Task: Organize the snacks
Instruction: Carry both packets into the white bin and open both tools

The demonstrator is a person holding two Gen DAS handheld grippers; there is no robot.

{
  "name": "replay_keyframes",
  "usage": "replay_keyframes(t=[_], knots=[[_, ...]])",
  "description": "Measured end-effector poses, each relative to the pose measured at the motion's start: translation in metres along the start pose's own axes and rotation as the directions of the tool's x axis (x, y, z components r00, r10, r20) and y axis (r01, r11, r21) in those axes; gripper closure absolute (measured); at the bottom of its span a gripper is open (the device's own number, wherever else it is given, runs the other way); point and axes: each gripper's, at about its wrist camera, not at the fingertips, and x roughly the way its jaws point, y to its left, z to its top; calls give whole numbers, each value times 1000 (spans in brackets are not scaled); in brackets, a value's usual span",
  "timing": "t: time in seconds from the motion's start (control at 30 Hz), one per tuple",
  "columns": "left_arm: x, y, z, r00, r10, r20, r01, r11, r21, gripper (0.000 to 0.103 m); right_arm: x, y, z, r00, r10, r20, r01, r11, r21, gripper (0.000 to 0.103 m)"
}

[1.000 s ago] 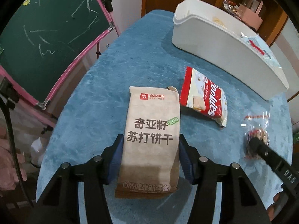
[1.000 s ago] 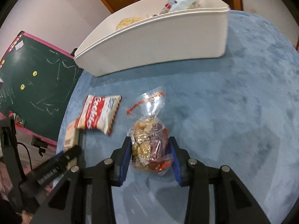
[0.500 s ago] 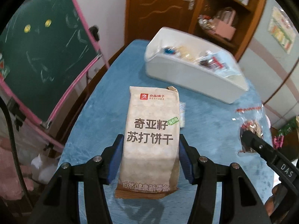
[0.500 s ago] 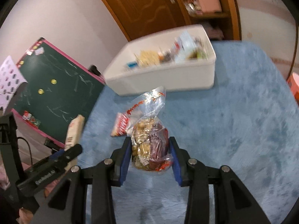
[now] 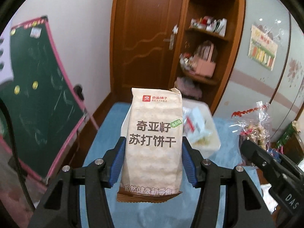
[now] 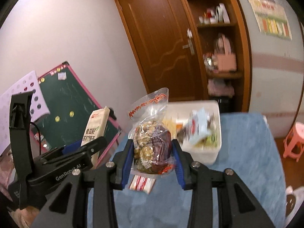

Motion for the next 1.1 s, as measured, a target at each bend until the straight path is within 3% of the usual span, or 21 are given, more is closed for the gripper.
replay_keyframes(t=[0.27,0.47,0.5,0.57,0.6,0.63,0.83,1.1], knots=[[29,-19,79,995,-61,75,62,998,-20,49,29,-2,64,991,-76,107,82,995,-53,63],[84,-33,109,998,-24,64,23,1000,7,47,89,-17,91,989,-143,47,146,988,-59,63],[100,-33,111,999,-10,47,10,1000,12,42,98,-21,92,988,-151,34,153,987,-54,63],[131,-30,110,1000,15,-4,-14,999,31,23,126,-39,92,984,-178,-18,178,984,-23,63],[147,-25,109,999,32,-37,-31,999,23,7,135,-46,91,982,-182,-41,182,983,-14,62],[162,-19,107,997,28,-70,-28,1000,1,2,145,-53,89,981,-182,-68,183,983,-2,59],[211,16,86,976,42,-213,-67,992,-108,2,176,-79,67,966,-187,-178,196,980,32,53],[197,25,63,973,102,-209,-113,993,-44,2,170,-77,53,959,-200,-200,205,979,6,52]])
